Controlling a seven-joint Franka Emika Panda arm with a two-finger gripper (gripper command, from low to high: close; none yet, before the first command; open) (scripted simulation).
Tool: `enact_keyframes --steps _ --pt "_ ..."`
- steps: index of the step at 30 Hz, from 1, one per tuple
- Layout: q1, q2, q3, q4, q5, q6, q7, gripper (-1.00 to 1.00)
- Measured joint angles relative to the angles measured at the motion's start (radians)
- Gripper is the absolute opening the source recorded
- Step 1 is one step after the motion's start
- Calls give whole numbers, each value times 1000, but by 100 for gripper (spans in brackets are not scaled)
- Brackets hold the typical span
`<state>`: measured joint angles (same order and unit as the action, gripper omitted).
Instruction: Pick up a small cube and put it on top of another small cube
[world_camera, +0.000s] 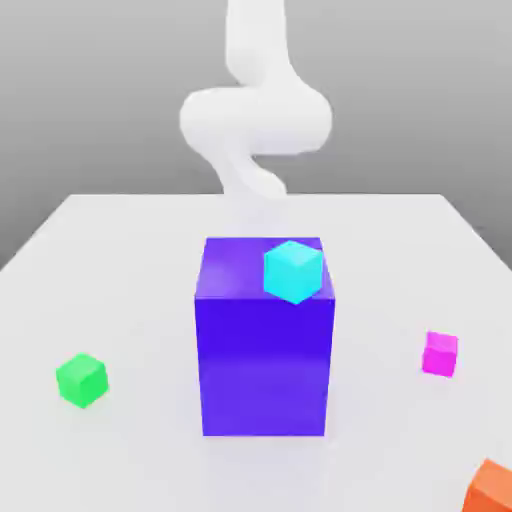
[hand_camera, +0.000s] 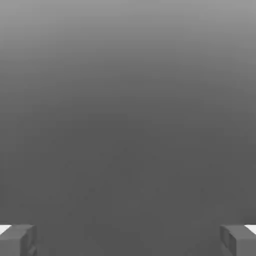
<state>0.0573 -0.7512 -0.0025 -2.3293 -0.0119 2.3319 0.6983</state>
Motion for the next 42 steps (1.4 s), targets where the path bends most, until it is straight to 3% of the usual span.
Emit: enact_keyframes --steps 22,42 --pt "477 429 -30 -257 -52 281 -934 0" --pt "779 834 62 -469 -8 555 -1791 0"
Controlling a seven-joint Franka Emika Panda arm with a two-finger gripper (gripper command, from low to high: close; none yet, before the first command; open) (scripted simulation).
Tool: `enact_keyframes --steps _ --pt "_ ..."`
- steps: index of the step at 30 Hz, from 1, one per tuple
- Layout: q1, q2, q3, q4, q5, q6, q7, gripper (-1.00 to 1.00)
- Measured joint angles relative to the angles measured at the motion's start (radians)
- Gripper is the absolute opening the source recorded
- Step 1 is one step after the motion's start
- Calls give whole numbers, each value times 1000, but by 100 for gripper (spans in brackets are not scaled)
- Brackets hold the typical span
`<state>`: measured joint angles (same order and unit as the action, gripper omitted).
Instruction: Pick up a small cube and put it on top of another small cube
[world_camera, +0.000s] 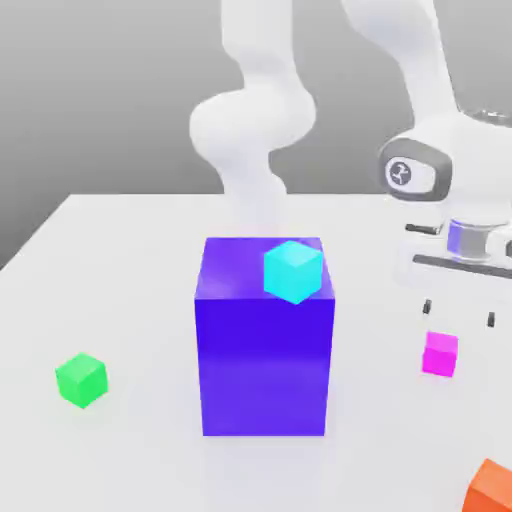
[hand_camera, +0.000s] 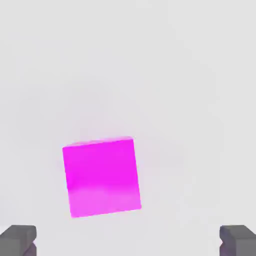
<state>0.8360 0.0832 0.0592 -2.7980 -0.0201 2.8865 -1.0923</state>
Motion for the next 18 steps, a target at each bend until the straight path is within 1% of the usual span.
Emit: enact_keyframes --steps 5,6,13,18 --pt "26 176 -33 29 -30 142 11 0" --pt "32 206 -40 35 -33 166 12 -100" --pt "34 210 -42 35 -32 167 11 -100" --pt "18 54 -18 6 -1 41 -12 -100"
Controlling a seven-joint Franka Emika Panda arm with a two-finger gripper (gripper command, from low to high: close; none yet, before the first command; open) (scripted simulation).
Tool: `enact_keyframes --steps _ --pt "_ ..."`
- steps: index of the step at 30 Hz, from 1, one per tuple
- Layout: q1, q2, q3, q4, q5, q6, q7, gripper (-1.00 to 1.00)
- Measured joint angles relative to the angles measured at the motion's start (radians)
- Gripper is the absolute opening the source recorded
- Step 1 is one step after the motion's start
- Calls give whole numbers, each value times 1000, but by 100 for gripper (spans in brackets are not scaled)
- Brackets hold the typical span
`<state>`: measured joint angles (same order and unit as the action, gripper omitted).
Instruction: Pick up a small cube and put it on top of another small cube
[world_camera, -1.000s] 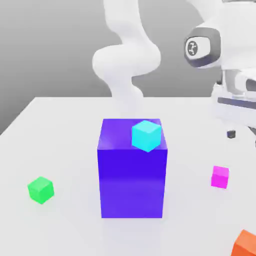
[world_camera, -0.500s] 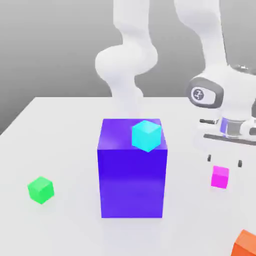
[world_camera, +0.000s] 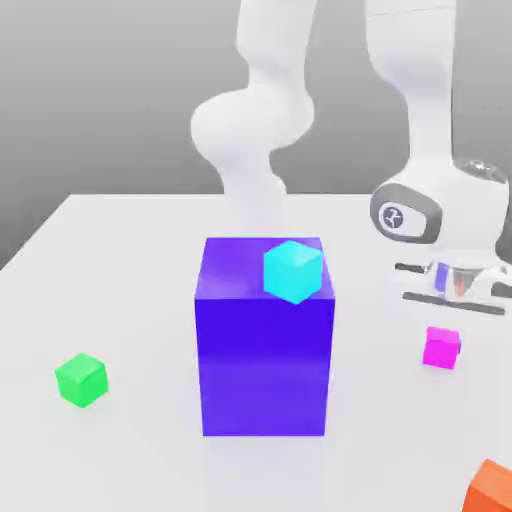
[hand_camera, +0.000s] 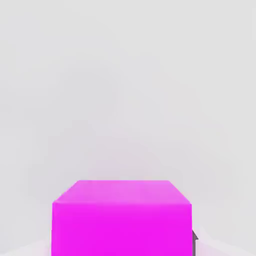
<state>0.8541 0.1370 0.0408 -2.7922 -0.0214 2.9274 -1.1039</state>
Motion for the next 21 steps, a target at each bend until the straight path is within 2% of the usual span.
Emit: enact_keyframes --steps 3,14,21 --pt "-1 -77 6 14 20 -61 -16 -100" --pt "-338 -147 -161 213 53 -126 -464 -100" --pt "-629 -186 -324 170 3 -178 -774 -100"
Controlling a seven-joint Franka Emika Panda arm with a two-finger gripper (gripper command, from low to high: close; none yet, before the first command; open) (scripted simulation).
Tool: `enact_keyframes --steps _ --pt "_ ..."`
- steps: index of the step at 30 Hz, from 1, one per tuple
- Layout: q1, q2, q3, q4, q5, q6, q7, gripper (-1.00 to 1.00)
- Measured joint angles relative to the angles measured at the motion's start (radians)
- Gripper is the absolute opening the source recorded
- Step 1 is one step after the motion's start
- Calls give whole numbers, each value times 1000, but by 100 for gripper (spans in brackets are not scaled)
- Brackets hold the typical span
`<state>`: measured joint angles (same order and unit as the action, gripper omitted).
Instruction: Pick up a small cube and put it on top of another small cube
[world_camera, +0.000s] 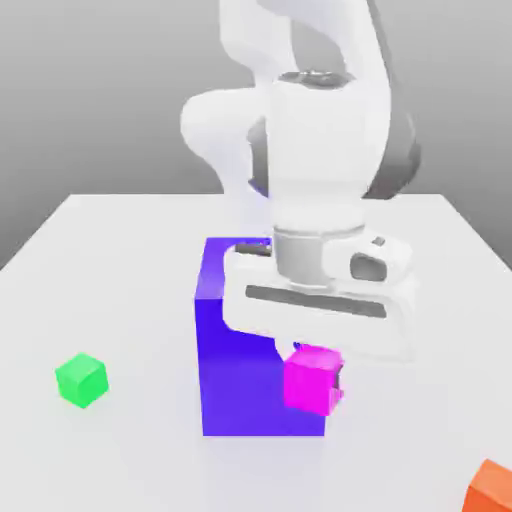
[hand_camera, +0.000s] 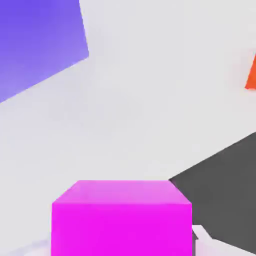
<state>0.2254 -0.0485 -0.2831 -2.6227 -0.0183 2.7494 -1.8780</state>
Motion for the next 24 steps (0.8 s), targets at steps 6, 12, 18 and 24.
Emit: enact_keyframes --steps 6,12,18,24 --pt "-224 -30 -137 -55 -47 -45 -268 -100" --pt "-371 -44 -288 -122 -89 -72 -499 -100" --pt "-379 101 -253 -123 113 43 -663 -100" --pt "-431 201 -170 -117 274 121 -779 100"
